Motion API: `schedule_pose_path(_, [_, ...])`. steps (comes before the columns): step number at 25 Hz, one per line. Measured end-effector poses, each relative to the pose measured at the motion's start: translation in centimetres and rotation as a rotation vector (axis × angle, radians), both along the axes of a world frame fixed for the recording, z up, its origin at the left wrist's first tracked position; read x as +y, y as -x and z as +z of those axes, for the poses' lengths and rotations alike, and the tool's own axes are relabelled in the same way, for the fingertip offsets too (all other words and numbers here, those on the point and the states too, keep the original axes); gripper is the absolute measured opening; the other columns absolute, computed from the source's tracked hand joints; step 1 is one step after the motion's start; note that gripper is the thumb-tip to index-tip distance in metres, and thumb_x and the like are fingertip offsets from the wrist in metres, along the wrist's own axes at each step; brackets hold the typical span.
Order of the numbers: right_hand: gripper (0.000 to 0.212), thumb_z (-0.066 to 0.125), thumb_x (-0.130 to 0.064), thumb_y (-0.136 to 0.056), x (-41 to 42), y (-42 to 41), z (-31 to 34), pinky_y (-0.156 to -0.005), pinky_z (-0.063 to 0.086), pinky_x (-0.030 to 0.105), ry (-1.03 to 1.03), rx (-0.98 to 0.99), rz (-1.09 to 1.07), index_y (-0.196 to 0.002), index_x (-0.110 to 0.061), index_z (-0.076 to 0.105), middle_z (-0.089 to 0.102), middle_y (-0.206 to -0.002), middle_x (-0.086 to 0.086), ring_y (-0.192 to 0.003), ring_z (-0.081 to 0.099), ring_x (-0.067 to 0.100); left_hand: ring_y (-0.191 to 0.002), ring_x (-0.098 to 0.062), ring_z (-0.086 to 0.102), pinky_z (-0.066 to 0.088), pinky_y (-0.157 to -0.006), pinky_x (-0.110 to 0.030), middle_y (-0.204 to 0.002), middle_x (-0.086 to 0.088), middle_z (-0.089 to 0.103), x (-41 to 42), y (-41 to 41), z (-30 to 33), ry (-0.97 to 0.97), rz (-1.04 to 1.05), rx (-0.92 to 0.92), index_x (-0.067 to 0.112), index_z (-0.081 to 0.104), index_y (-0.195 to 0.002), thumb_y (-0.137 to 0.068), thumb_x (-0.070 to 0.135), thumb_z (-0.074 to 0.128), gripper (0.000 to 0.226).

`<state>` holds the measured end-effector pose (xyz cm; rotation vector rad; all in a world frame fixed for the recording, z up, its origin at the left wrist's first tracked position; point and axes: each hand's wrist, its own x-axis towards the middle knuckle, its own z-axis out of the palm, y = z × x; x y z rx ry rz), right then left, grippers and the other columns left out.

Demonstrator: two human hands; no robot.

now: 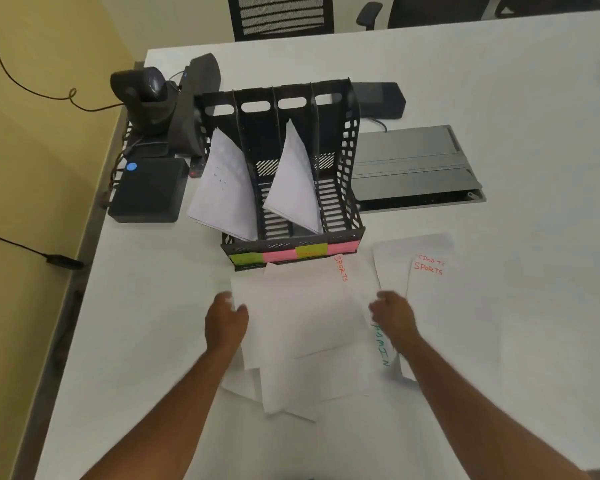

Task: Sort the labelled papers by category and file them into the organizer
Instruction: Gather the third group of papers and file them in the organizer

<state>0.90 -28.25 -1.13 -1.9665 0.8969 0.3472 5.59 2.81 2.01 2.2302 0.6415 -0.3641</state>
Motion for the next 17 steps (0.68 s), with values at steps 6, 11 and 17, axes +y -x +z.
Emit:
schedule_pose_path(6, [0.061, 0.067, -0.016, -0.087, 3.9, 4.6, -1.1, -0.089, 0.042, 0.025, -0.010, 0.041, 0.071, -0.142, -0.006, 0.045, 0.053, -0.139, 0.013, -0.123, 0.055, 0.029, -0.099, -0.032, 0.065, 0.052, -0.079, -0.034, -0.103, -0.012, 0.068, -0.1, 4.0, -2.7, 0.049, -0.001, 0.144, 0.004, 0.064, -0.106, -0.085, 0.013, 0.062, 0.022])
schedule_pose_path(11, [0.072, 0.071, -0.012, -0.086, 3.7, 4.6, 0.3, -0.083, 0.056, 0.038, -0.518, -0.087, -0.540, -0.146, -0.017, 0.033, 0.063, -0.111, 0.011, -0.087, 0.063, 0.024, -0.081, -0.031, 0.064, 0.057, -0.071, -0.043, -0.086, -0.017, 0.066, -0.3, 4.8, -1.6, 0.454, 0.344, 0.210, -0.002, 0.063, -0.082, -0.085, 0.005, 0.072, 0.012])
schedule_pose_path(17, [0.019, 0.055, -0.001, -0.090, 4.4, 5.9, 2.0, -0.061, 0.059, 0.033, -0.486, -0.041, -0.373, -0.106, -0.006, 0.064, 0.068, -0.094, 0.010, -0.079, 0.064, 0.023, -0.098, -0.034, 0.069, 0.061, -0.076, -0.044, -0.108, -0.018, 0.074, -2.2, 9.3, 0.7, 0.893, 0.253, 0.426, 0.003, 0.066, -0.113, -0.088, 0.005, 0.069, 0.025])
